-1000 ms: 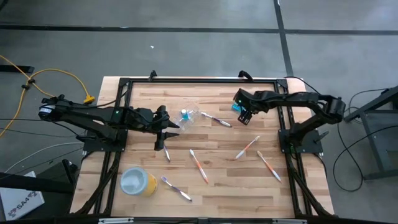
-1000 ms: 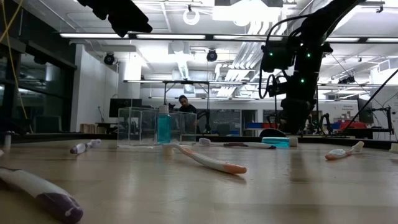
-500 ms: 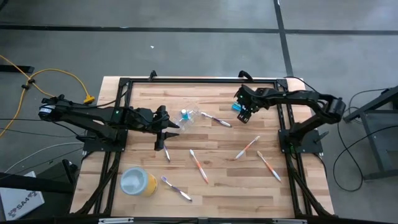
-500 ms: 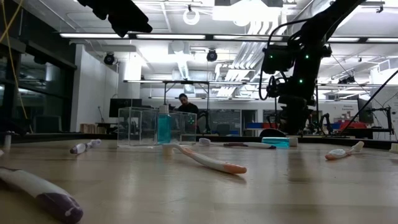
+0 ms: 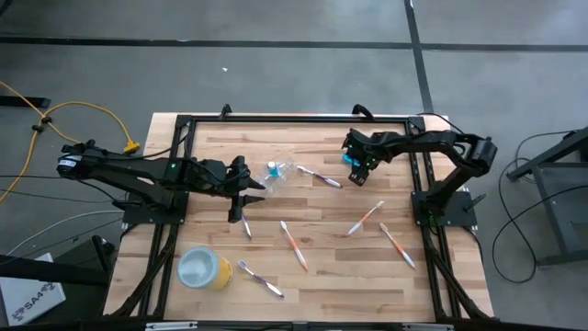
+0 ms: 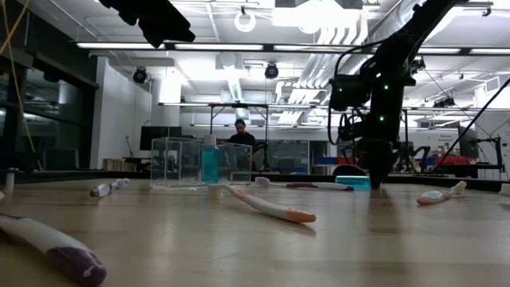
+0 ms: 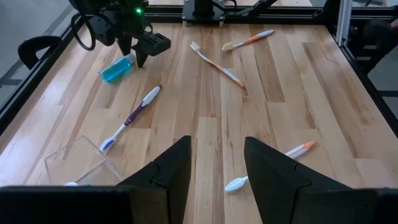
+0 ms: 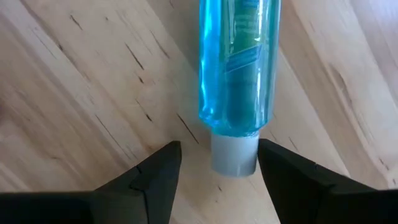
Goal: Pick & Place toothbrushing station
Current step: Put the blue mouthwash into the transparent organizer
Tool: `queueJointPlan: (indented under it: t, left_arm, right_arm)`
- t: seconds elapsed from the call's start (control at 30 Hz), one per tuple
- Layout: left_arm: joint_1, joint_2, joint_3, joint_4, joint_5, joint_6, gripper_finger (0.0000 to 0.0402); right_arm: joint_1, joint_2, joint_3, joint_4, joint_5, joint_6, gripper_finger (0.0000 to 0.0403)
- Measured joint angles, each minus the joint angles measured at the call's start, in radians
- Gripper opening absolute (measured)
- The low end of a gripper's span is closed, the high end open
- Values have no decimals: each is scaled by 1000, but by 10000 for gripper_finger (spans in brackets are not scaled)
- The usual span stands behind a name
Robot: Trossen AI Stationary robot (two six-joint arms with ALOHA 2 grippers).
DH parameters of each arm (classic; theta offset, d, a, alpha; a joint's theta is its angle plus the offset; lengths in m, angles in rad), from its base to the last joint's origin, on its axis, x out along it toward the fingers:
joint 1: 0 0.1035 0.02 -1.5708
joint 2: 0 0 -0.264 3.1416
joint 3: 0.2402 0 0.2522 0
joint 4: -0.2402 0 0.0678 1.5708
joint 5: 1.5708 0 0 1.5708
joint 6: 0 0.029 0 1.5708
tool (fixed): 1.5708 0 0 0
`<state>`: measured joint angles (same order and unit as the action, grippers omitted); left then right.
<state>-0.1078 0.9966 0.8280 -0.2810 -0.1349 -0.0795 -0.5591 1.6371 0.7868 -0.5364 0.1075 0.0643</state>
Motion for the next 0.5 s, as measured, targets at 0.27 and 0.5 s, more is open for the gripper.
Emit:
queueJointPlan:
  t: [0.27,0.5]
  left_arm:
    - [0,0,0,0,0,-2,143]
    - [0,0,0,0,0,-16,143]
  right_arm:
    - [-6,-34,-5,41,66,-9,210]
    - [-7,-37,-5,40,83,-8,210]
